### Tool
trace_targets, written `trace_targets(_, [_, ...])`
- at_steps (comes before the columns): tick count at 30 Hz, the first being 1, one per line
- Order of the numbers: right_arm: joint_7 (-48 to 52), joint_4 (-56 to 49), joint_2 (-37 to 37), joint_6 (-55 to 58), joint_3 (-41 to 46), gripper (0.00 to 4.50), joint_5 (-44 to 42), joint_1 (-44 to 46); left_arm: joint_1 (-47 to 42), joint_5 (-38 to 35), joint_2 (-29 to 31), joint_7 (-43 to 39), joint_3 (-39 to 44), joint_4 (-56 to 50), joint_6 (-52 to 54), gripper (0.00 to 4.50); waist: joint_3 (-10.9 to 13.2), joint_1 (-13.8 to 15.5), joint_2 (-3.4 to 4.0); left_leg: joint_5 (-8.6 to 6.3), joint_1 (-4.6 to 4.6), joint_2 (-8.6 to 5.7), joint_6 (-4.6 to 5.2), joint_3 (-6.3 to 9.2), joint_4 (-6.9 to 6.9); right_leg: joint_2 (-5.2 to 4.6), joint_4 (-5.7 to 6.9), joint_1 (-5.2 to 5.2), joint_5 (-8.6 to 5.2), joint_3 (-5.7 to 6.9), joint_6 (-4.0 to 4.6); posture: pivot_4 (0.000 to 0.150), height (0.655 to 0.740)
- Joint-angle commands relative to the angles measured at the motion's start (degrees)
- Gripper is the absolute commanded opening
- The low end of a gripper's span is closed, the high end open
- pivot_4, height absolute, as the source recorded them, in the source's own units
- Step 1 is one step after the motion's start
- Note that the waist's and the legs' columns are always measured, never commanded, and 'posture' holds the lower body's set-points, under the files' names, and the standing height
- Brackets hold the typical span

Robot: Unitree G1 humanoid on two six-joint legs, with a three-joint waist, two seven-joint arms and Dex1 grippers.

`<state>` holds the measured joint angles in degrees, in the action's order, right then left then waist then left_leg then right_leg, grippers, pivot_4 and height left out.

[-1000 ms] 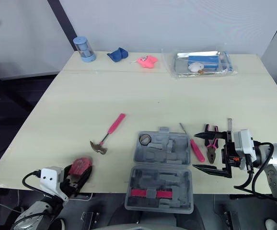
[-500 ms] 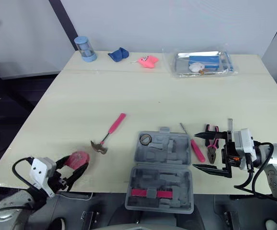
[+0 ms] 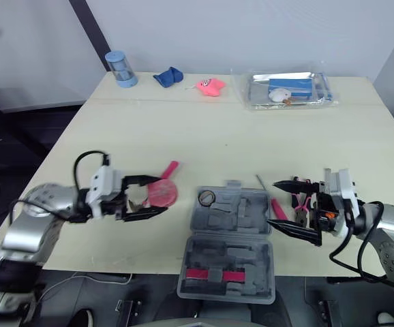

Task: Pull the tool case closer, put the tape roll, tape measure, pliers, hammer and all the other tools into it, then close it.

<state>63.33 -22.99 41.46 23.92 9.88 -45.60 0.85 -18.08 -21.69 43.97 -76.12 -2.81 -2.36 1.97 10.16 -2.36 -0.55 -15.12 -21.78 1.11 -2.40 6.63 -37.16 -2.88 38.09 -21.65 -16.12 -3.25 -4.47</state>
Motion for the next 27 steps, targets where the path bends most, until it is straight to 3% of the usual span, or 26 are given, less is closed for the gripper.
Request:
trace_targets(1, [-7.43,-3.66,-0.11,7.22,0.14,4.5,-3.39,0.53,-5.68,2.1,-3.88,-3.35,-5.83,2.34,-2.16,3.0,0.01,0.07,-0.01,0.0,-0.03,-0.01,0.0,0.02,0.0,0.0,0.0,-0.01,0.0,0.03,0.0,0.15,0.74])
trace_targets(5, [-16.58,-6.72,-0.57,15.94,-1.04,4.5,-6.07,1.5,-12.32,4.73,-10.01,-6.01,-10.99,7.19,-5.34,3.0,0.02,0.27,-0.03,0.0,-0.1,-0.03,0.0,0.07,-0.05,0.0,-0.01,-0.03,0.0,0.07,0.0,0.15,0.74])
trace_targets(13, [-40.41,-9.09,-3.73,34.06,-0.89,4.5,-29.64,3.23,-21.46,10.26,-20.37,-4.92,-15.83,17.64,-12.35,3.0,0.03,0.04,-0.04,0.01,-0.12,-0.04,0.01,0.13,-0.05,0.0,0.0,-0.03,0.0,0.08,0.0,0.15,0.74])
trace_targets(20, [-60.76,-5.54,-3.79,34.62,-2.96,4.5,-50.41,4.58,-23.04,11.98,-23.63,-4.21,-16.23,20.68,-14.71,3.0,0.03,0.04,-0.05,0.01,-0.15,-0.04,0.02,0.16,-0.05,0.0,-0.01,-0.04,0.0,0.1,0.0,0.15,0.74])
trace_targets(24, [-67.37,-3.97,-3.09,33.01,-4.59,4.5,-56.63,5.89,-22.7,11.9,-24.22,-4.23,-15.82,20.33,-14.49,3.0,0.03,-0.03,-0.05,0.01,-0.16,-0.04,0.02,0.17,-0.05,0.0,-0.01,-0.04,0.0,0.11,0.0,0.15,0.74])
trace_targets(27, [-70.9,-3.13,-2.77,31.73,-6.19,3.56,-60.29,6.73,-22.23,11.87,-24.36,-4.25,-15.85,19.69,-14.37,3.0,0.03,-0.02,-0.05,0.01,-0.16,-0.04,0.02,0.18,-0.05,0.0,0.0,-0.04,0.0,0.12,0.0,0.15,0.74])
